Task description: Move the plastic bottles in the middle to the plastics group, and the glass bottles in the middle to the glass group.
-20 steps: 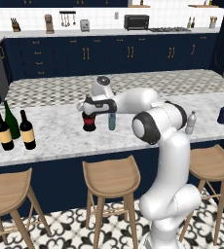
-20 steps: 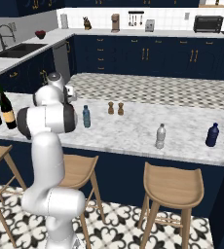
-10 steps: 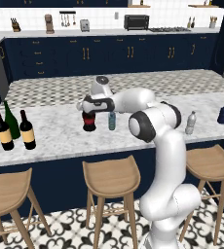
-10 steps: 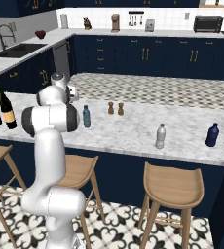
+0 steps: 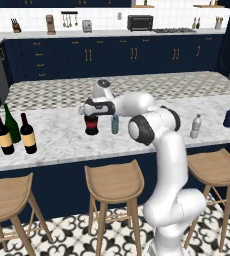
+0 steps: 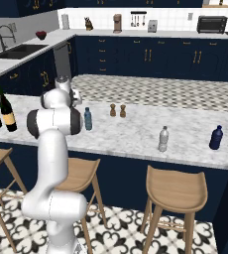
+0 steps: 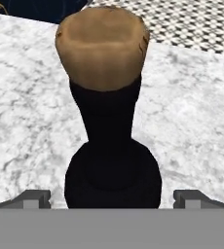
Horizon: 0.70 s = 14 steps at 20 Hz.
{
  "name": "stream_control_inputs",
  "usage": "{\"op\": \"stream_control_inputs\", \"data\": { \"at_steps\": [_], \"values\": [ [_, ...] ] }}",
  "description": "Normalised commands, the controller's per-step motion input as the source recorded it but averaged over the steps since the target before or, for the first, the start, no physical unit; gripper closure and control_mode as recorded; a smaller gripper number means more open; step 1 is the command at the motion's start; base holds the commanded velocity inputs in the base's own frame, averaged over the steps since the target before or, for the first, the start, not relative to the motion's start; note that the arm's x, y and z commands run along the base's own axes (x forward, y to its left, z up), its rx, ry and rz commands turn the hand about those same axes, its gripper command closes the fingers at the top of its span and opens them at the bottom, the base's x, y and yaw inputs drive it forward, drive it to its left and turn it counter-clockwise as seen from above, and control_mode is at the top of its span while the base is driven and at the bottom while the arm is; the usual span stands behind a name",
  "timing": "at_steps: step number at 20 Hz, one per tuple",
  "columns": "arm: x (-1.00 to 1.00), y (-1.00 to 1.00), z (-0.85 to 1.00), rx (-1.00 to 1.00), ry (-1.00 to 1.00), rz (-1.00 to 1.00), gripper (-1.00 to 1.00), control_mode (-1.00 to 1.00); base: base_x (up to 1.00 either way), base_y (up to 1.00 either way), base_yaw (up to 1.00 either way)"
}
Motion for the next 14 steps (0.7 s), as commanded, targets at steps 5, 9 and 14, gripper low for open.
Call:
{"op": "stream_control_inputs", "data": {
  "at_steps": [5,9,14],
  "values": [
    [0.2,0.0,-0.02,0.0,0.03,0.0,-1.0,-1.0,0.0,0.0,0.0],
    [0.02,0.01,-0.11,0.0,0.01,0.0,-1.0,-1.0,0.0,0.0,0.0],
    [0.0,0.06,-0.27,0.0,0.0,0.0,-1.0,-1.0,0.0,0.0,0.0]
  ]
}}
